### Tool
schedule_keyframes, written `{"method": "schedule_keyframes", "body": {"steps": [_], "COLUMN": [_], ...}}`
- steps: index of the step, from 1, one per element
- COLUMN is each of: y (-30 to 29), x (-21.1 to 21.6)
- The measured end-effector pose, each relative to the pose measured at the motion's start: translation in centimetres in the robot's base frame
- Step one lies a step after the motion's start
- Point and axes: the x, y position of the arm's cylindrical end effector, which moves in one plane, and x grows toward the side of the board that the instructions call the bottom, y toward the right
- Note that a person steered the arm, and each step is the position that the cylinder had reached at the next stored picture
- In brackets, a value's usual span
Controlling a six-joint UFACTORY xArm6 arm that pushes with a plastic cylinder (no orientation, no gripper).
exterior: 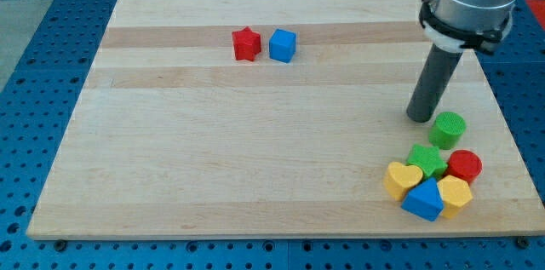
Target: Push the green circle into the green star
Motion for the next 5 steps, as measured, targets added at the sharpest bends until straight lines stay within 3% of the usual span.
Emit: {"method": "schedule_keyframes", "body": {"steps": [2,5], "y": [3.9,3.9], "x": [0.3,3.4]}}
